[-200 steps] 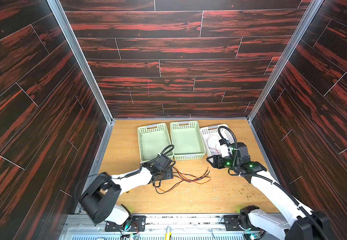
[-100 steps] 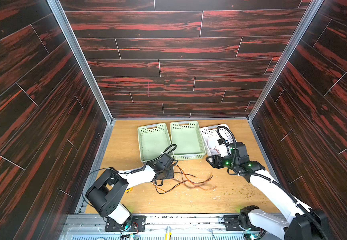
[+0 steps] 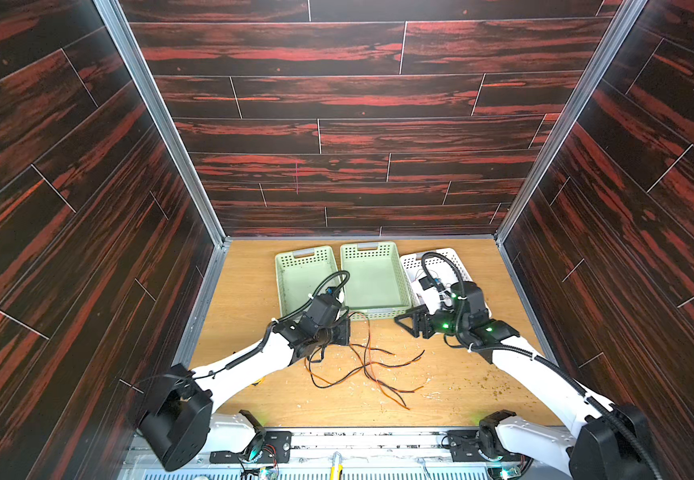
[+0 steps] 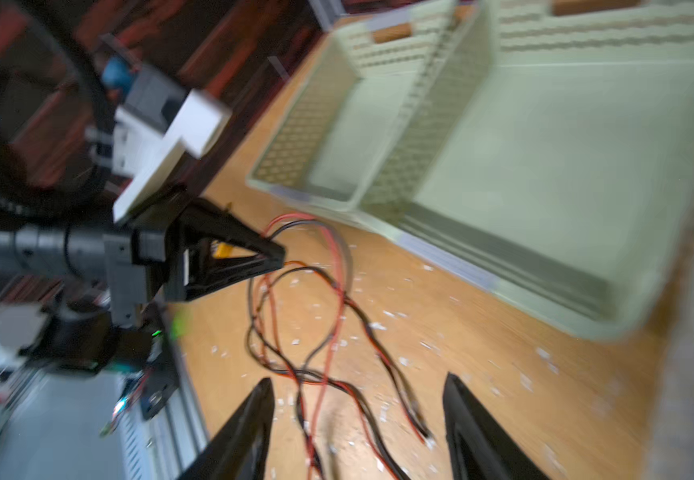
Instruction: Untangle the cables
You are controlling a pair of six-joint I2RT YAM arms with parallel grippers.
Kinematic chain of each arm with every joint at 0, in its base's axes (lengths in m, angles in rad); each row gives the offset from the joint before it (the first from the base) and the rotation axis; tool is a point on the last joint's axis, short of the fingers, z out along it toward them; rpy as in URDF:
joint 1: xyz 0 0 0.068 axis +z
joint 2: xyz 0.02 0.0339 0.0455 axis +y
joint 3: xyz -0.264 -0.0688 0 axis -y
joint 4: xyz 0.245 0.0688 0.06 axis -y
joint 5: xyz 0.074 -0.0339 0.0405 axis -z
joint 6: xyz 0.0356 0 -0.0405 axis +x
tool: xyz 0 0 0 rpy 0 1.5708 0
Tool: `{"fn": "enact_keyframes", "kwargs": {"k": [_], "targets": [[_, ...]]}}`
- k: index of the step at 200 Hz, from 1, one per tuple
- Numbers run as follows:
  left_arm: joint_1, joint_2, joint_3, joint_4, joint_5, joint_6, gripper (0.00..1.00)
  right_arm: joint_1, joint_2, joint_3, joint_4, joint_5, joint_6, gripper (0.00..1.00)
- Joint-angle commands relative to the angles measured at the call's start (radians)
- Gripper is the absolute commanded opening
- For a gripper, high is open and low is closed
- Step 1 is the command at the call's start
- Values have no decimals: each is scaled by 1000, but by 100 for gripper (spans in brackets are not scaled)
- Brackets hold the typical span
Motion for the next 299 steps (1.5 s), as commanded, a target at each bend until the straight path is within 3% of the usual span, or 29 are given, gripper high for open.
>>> {"fn": "enact_keyframes", "kwargs": {"k": [1,43,68,104,126,150,165,174,204,237,276,299], "targets": [[4,-54,46,8,74,85,0,24,18,-41,126,-114,-18,66],[3,-116,101,-18,143,157,0,53,21,-138,393,-200,59,70],[2,-142,135,-26,173,184,0,91,74,-131,438,-116,84,70],[-5,-156,182,-43,182,210,0,125,164,-122,593,-140,174,70],[-12,-168,199,-42,180,224,0,143,208,-103,609,-56,210,62],[-15,-186,207,-40,165,238,0,145,238,-124,746,-71,292,55],[-16,-197,202,-33,147,248,0,149,254,-130,806,-67,326,40],[-16,-205,201,-33,135,257,0,152,260,-117,780,-55,320,31],[-16,-231,208,-61,97,290,0,159,221,-91,641,26,240,16],[-16,-256,231,-162,22,352,0,157,122,-8,311,307,104,3],[-15,-270,248,-253,-91,408,0,157,48,81,68,537,-16,0],[-15,-272,250,-265,-113,425,0,156,32,105,7,567,-60,0]]}}
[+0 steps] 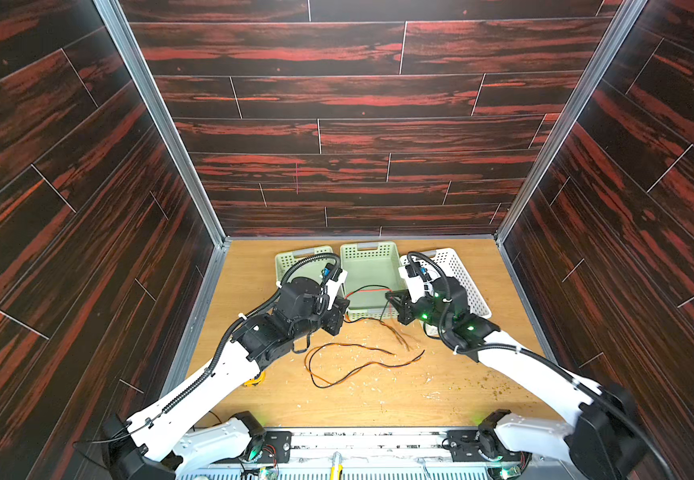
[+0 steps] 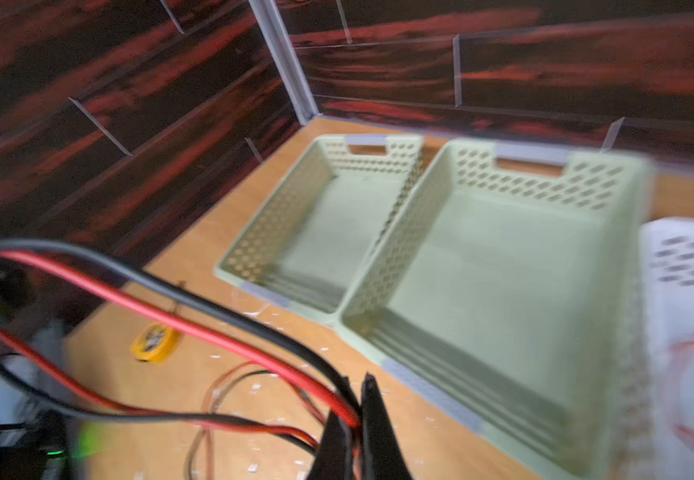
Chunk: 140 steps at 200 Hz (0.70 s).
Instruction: Untangle the cables
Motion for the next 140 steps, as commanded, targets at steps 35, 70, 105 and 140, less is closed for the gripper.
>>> {"fn": "enact_keyframes", "kwargs": {"k": [35,70,105,140], "targets": [[3,-35,49,-95,-146,74,0,-9,-23,31,-241,226,-124,0],[4,-68,44,-106,-239,130,0,-11,-46,36,-304,323,-176,0],[8,-65,66,-167,-291,180,0,-12,-63,49,-350,413,-231,0],[19,-55,62,-151,-256,201,0,-18,-68,66,-366,232,-275,0]]}}
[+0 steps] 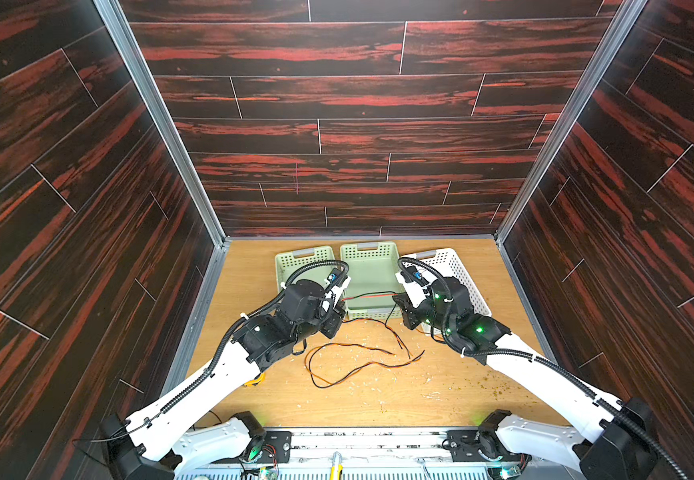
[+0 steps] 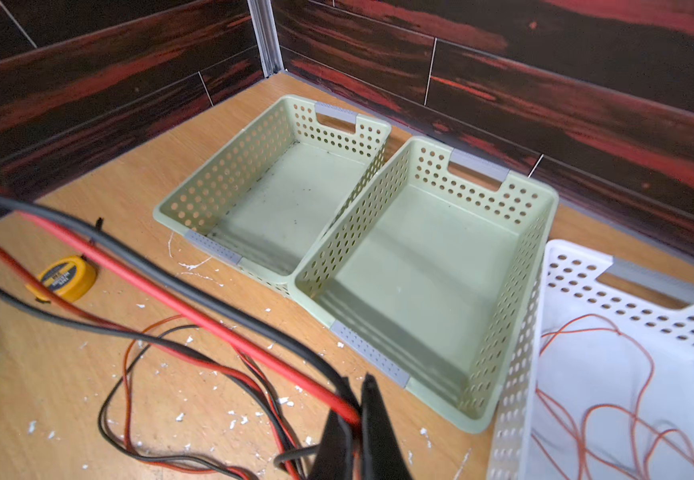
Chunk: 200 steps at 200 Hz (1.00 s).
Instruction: Untangle the cables
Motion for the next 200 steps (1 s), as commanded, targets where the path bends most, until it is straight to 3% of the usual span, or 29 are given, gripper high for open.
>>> {"fn": "enact_keyframes", "kwargs": {"k": [1,33,56,108,126,154,200], "targets": [[47,-54,38,-79,-131,32,0,-61,-13,1,-150,74,-36,0],[49,22,48,-41,-30,4,0,-59,65,63,-158,-211,43,0],[50,83,48,-22,-3,2,1,-60,123,125,-175,-317,130,0],[50,19,-61,154,34,4,57,-61,175,210,-204,-390,234,0],[50,-26,-115,218,8,5,66,-66,199,235,-216,-396,256,0],[48,-113,-225,325,0,83,82,-109,246,267,-219,-520,329,0],[39,-189,-338,433,51,132,85,-156,271,269,-169,-621,410,0]]}}
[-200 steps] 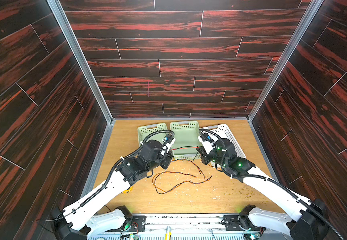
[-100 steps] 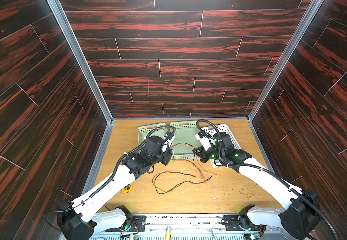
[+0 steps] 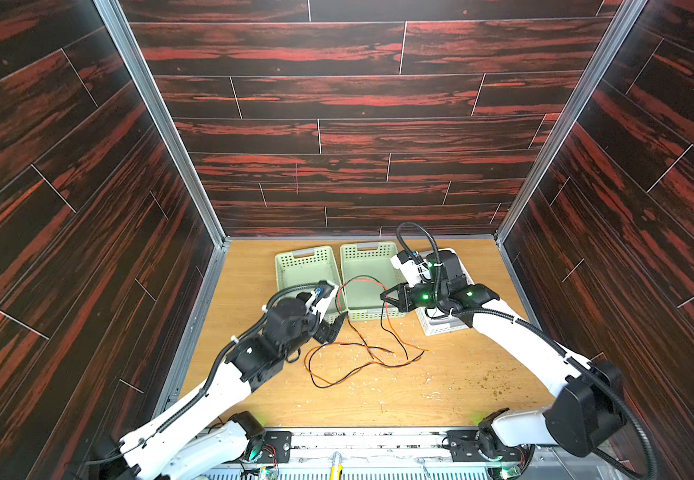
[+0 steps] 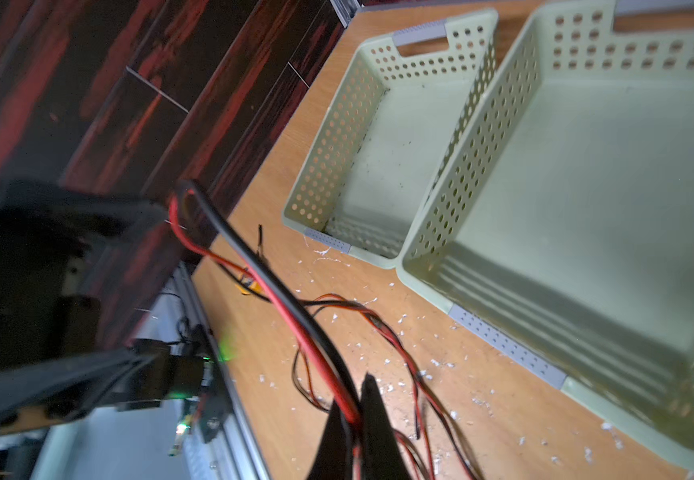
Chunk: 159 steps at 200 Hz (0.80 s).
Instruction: Untangle the cables
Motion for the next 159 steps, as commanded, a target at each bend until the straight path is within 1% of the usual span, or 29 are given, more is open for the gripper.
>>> {"fn": "enact_keyframes", "kwargs": {"k": [1,17,32,46,53,70,79,96,111,135,159], "targets": [[-9,-17,-20,91,29,48,85,-11,23,19,23,-95,64,0],[-31,-5,-15,78,26,82,84,-16,34,30,17,-104,65,0],[-71,-6,-25,92,33,144,85,-31,44,33,24,-130,85,0],[-104,-1,-33,105,72,208,81,-43,44,34,36,-151,99,0],[-116,13,-27,108,92,215,80,-44,44,39,35,-150,99,0],[-131,71,-15,153,137,140,79,-44,48,61,33,-170,90,0],[-137,102,-25,201,159,102,75,-45,48,67,44,-189,85,0],[-138,153,-77,374,156,-20,68,-45,40,64,64,-203,72,0],[-139,216,-114,516,162,-90,63,-44,35,60,66,-208,64,0],[-139,327,-105,634,185,-135,60,-45,34,55,68,-221,61,0],[-139,378,-96,685,154,-153,57,-44,22,45,78,-237,54,0]]}}
